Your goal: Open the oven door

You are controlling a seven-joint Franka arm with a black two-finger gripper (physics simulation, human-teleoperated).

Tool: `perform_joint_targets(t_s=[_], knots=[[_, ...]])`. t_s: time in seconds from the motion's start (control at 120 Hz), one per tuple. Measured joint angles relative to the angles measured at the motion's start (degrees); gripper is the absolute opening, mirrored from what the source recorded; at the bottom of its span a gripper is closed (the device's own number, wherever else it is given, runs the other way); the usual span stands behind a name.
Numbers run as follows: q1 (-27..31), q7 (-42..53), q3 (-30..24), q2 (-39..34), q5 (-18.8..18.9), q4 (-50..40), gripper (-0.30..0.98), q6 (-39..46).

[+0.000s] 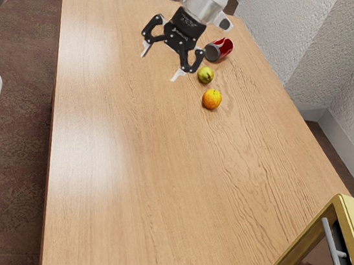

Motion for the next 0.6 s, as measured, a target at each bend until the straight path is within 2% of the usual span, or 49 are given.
perform_joint_targets(t_s=[0.133, 0.233, 0.283, 0.417, 0.483, 0.6], knots=[[-0.5, -14.3, -0.4, -0.1, -1.1, -0.1, 0.69, 6.5], [-4.8, -23.2, -1.9, 0.2, -3.9, 1.9, 0.69, 9.2], [-6.1, -27.3, -5.5, 2.9, -4.7, 7.1, 0.69, 10.2], [-9.8, -36.4, -20.2, 11.9, -5.6, 19.1, 0.69, 13.0], [-14.1, -39.9, -23.2, 17.3, -3.7, 23.3, 0.69, 16.9], [-18.0, -44.4, -24.4, 26.4, 1.4, 30.3, 0.69, 25.4]])
